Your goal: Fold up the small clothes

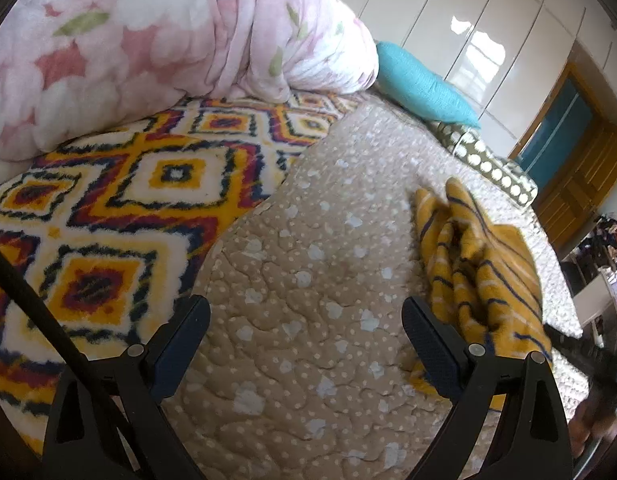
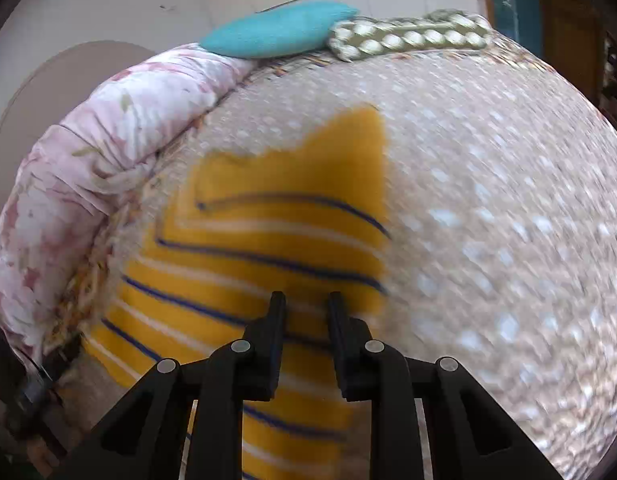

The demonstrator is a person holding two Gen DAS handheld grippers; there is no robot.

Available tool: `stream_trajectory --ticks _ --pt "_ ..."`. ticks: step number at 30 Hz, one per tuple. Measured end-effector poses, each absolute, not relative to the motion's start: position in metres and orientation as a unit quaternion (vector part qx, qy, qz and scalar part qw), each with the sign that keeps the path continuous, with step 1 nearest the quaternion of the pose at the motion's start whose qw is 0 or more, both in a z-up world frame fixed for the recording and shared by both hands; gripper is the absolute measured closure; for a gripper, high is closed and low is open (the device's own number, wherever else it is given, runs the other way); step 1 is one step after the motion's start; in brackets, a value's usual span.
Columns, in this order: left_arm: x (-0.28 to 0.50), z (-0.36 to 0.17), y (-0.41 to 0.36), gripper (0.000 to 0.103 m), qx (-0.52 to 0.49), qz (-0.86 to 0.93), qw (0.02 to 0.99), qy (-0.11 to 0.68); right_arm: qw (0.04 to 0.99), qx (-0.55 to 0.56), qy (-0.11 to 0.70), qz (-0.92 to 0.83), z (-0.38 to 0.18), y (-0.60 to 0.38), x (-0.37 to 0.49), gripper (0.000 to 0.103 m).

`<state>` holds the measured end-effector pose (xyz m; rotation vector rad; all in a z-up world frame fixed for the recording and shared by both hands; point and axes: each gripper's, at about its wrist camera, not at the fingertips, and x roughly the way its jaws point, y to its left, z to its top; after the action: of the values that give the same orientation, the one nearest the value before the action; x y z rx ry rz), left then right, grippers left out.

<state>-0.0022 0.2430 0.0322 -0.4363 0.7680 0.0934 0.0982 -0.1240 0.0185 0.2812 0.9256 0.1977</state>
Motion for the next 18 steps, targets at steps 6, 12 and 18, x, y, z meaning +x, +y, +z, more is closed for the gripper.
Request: stream_trajectory --ticks 6,12,18 --pt "-0.012 0.06 0.223 0.007 -0.216 0.0 0.922 0.321 0.884 0.183 0.417 0.105 0.023 -0.168 0.066 0.052" --pt "0.04 0.065 0.182 0.004 -0.207 -0.118 0.897 0.374 0.838 0.289 0.423 0.187 -0.006 -0.184 0.09 0.036" --pt "0.089 0.032 0.167 0.013 -0.172 -0.124 0.868 0.45 0.812 0.345 0.413 0.226 -0.036 -0.155 0.134 0.037"
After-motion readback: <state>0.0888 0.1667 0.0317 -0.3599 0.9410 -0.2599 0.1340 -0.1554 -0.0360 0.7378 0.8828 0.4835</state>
